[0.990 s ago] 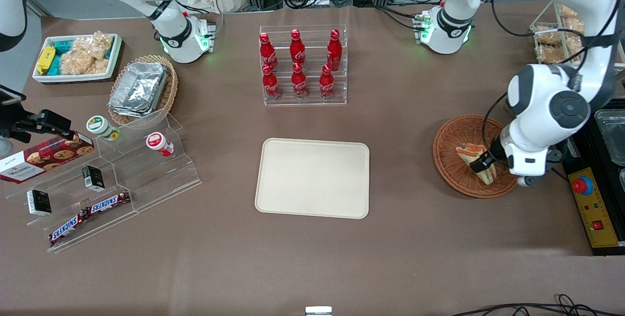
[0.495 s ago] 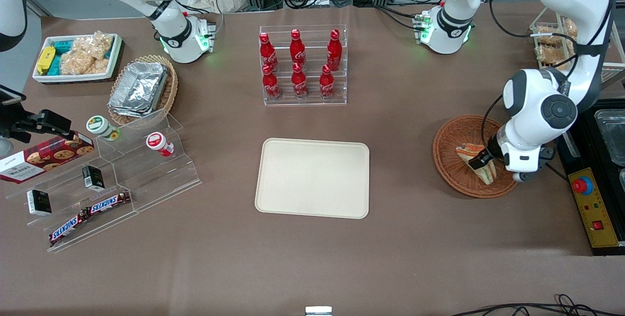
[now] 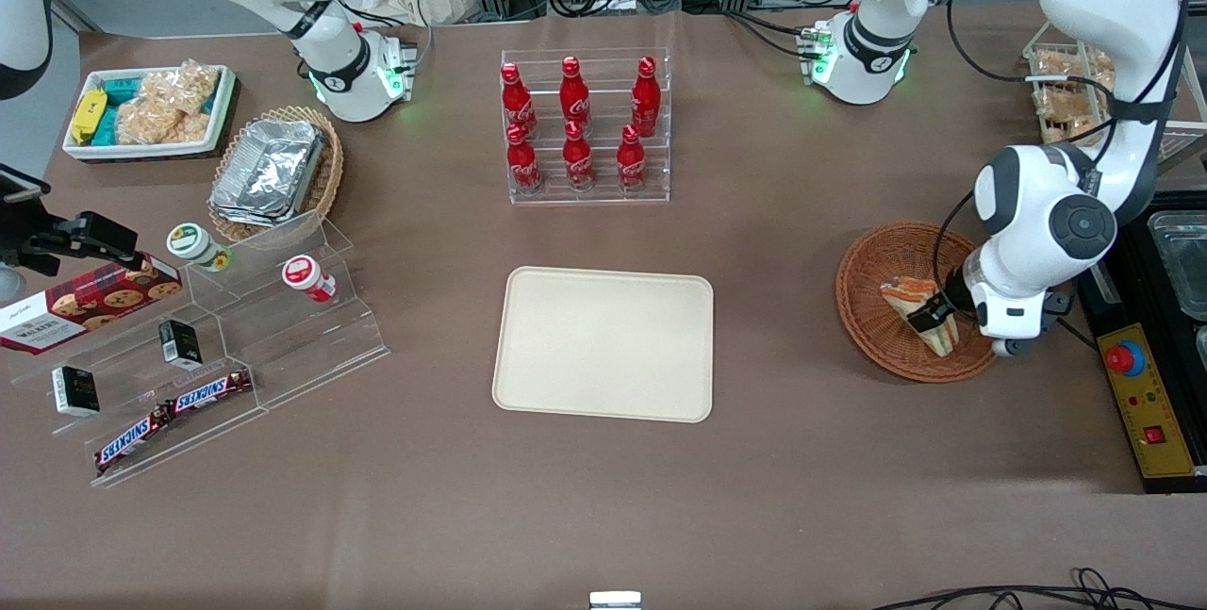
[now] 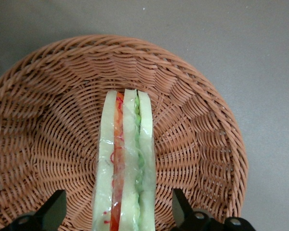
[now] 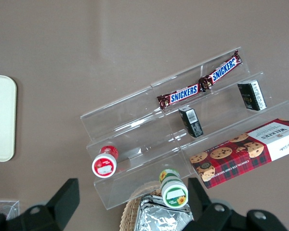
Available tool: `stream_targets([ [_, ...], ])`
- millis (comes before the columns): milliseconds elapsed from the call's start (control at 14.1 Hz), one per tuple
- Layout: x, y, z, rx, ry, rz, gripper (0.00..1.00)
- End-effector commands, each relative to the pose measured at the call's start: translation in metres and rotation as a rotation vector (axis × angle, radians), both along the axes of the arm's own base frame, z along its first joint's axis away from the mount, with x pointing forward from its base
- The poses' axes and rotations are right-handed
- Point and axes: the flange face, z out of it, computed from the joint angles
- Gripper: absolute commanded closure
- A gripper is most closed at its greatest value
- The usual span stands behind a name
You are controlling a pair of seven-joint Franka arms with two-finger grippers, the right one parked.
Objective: Place sandwich from basket to tray
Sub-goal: 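Close the left gripper on the sandwich's edge, then lift the sandwich out of the basket with the left gripper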
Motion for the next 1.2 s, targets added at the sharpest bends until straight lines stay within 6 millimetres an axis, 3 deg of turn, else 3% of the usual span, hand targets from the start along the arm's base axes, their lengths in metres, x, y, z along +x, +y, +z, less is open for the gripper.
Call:
stream_targets([
  [0,0.001,0.008,-0.001,0.003,-0.006,0.0,0.52],
  [212,0.003,0.01,-0.002,0.002,0.006,-0.004,0.68],
  [283,0.006,0.01,0.001,0.002,0.008,-0.009,0.85],
  [354,0.008,0.011,0.005,0.005,0.017,-0.007,0.93],
  [495,0.023,0.014,0.034,0.015,0.032,-0.028,0.94],
  [707,0.051,0.016,0.097,0.021,0.134,-0.108,0.93],
  [778,0.06,0.006,0.12,0.019,0.153,-0.12,0.94],
  [919,0.075,-0.035,0.163,0.019,0.152,-0.193,0.96],
  [1131,0.084,-0.115,0.209,0.016,0.07,-0.359,0.96],
])
